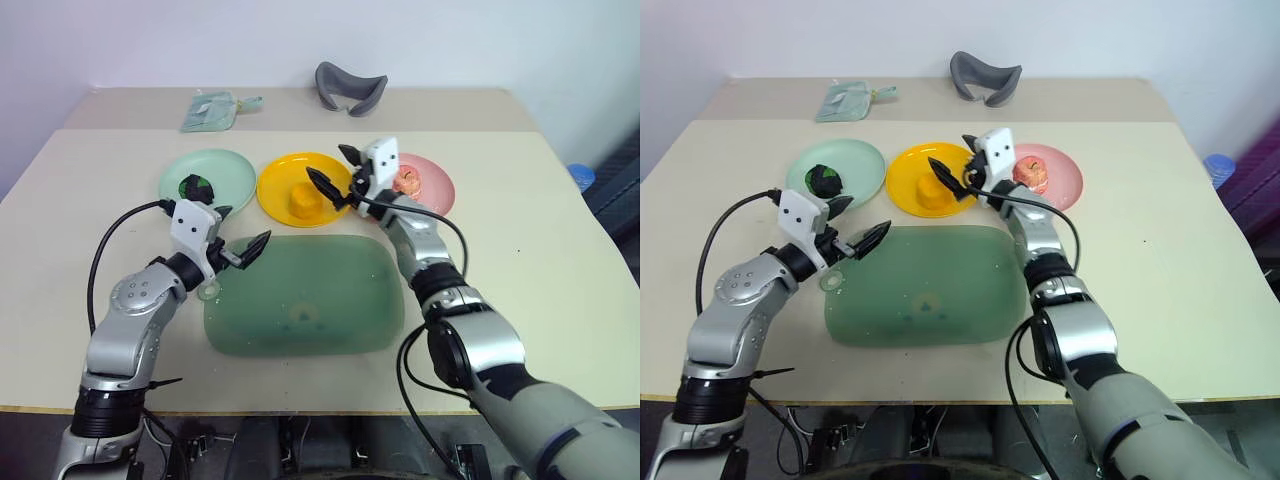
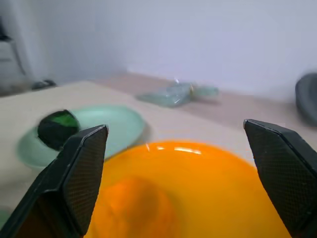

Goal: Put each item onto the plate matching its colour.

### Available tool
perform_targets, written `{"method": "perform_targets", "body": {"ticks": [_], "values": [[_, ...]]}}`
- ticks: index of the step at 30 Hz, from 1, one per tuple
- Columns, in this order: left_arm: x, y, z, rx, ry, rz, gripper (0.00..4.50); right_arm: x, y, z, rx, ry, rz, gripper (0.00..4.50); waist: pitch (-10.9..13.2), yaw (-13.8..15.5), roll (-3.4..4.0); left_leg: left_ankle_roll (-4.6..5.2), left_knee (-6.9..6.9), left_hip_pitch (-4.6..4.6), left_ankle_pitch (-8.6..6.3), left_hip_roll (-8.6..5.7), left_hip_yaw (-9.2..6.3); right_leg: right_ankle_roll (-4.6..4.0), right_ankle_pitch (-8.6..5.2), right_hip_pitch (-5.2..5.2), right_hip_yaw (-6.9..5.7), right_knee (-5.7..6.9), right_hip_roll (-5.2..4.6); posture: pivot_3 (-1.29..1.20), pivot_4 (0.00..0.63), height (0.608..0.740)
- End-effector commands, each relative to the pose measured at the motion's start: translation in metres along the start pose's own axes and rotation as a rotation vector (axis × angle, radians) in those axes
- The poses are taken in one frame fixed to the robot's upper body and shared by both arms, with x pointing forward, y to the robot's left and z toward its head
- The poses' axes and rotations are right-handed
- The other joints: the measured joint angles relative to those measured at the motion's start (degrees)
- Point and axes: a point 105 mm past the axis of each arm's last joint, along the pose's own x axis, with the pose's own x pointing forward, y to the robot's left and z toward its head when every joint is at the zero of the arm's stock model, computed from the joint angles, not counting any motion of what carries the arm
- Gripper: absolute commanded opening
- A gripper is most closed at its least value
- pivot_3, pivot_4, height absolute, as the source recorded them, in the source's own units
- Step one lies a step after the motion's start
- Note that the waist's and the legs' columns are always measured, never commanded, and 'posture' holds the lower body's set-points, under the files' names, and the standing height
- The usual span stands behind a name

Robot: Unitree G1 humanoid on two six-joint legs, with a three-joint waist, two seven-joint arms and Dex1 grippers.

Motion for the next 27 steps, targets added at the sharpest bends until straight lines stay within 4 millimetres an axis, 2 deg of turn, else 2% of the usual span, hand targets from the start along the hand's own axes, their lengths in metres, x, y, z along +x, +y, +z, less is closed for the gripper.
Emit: {"method": "perform_targets", "body": {"ticks": [1,4,7,10,12,19,23,27], "values": [[-0.004,0.001,0.013,0.023,-0.099,-0.053,4.5,-0.039,0.01,0.021,-0.037,-0.001,0.041,4.47,0.0,0.48,0.01,0.0,0.0,0.0,0.0,-0.01,0.0,0.0,0.0,-0.02,0.01,0.0,-0.02,0.0,0.15,0.74],[-0.006,0.0,0.006,0.006,-0.065,-0.144,4.5,-0.093,0.016,0.018,-0.069,0.114,0.019,4.47,0.01,0.78,0.02,0.0,0.02,0.01,0.0,-0.03,0.01,0.0,0.0,-0.06,0.03,0.0,0.01,0.0,0.15,0.74],[-0.01,-0.001,0.008,0.003,-0.073,-0.208,4.5,-0.14,0.02,0.02,-0.071,0.222,-0.026,4.47,0.01,0.82,0.02,-0.02,0.03,0.06,0.0,-0.02,0.01,0.0,0.0,-0.04,0.03,0.03,0.06,0.0,0.15,0.74],[-0.018,0.0,0.009,0.027,-0.056,-0.242,4.5,-0.181,0.019,0.03,-0.068,0.301,-0.088,4.47,0.01,0.96,0.01,-0.02,0.0,0.09,-0.01,-0.04,0.0,-0.01,0.0,0.01,0.04,-0.01,0.07,0.0,0.15,0.74],[-0.027,-0.007,0.01,0.028,-0.049,-0.296,4.5,-0.202,0.016,0.037,-0.061,0.338,-0.13,4.47,0.01,0.82,0.0,-0.01,0.0,0.15,-0.01,-0.04,0.0,-0.01,0.0,0.05,0.06,-0.01,0.07,0.0,0.15,0.74],[-0.063,-0.016,0.016,-0.013,0.016,-0.398,4.5,-0.246,0.016,0.046,-0.041,0.411,-0.18,4.47,0.02,1.03,-0.03,0.01,-0.04,0.26,-0.02,-0.03,-0.05,-0.02,-0.01,0.15,0.1,-0.04,0.07,0.0,0.15,0.74],[-0.077,-0.009,0.013,-0.029,0.048,-0.403,4.5,-0.258,0.01,0.044,-0.038,0.423,-0.214,4.47,0.02,1.13,-0.03,0.05,-0.03,0.29,-0.05,-0.04,-0.08,-0.02,-0.01,0.21,0.1,-0.06,0.05,0.0,0.15,0.74],[-0.081,-0.008,0.012,-0.04,0.07,-0.402,4.5,-0.262,0.009,0.043,-0.036,0.427,-0.221,4.47,0.02,1.16,-0.03,0.06,-0.03,0.29,-0.05,-0.04,-0.09,-0.03,-0.02,0.21,0.1,-0.07,0.05,0.0,0.15,0.74]]}}
